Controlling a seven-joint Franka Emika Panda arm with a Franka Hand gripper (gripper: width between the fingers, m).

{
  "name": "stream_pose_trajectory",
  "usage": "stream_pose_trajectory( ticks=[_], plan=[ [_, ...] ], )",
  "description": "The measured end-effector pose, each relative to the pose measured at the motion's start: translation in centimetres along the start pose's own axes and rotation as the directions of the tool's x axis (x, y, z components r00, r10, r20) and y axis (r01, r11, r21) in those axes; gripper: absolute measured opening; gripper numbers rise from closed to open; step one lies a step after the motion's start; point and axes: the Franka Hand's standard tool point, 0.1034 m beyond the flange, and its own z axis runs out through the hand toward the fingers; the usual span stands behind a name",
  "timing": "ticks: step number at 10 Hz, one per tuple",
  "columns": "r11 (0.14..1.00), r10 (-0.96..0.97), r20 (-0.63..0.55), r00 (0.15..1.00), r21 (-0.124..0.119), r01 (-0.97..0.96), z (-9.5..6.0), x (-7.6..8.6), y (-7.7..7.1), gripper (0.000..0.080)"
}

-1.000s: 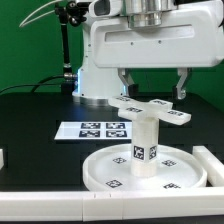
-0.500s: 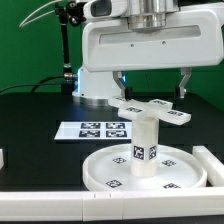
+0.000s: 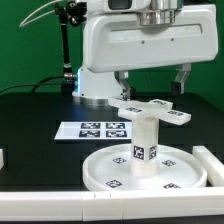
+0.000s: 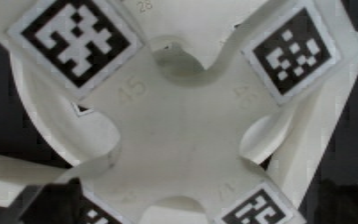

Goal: Assemble round table

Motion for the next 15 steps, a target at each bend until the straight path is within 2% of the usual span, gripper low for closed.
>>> stream_pose_trajectory(
  ticks=[3, 5, 7, 9, 11, 13, 15],
  plan=[
    [0.982, -0.187, 0.001, 0.982, 0.000, 0.187, 0.02, -0.06, 0.19, 0.0649],
    [0.898, -0.439, 0.001, 0.898, -0.033, 0.439, 0.09, 0.15, 0.21, 0.0649],
    [0.783, -0.621, 0.024, 0.784, -0.036, 0.621, 0.30, -0.01, 0.36, 0.0649],
    [0.733, -0.678, 0.030, 0.734, -0.036, 0.679, 0.29, -0.07, 0.61, 0.0649],
    [0.623, -0.780, 0.047, 0.624, -0.039, 0.781, 0.30, -0.15, 0.95, 0.0649],
    [0.443, -0.892, 0.085, 0.445, -0.036, 0.896, 0.42, -0.21, 0.80, 0.0649],
    [0.270, -0.955, 0.123, 0.271, -0.021, 0.963, 0.45, -0.18, 0.59, 0.0649]
  ],
)
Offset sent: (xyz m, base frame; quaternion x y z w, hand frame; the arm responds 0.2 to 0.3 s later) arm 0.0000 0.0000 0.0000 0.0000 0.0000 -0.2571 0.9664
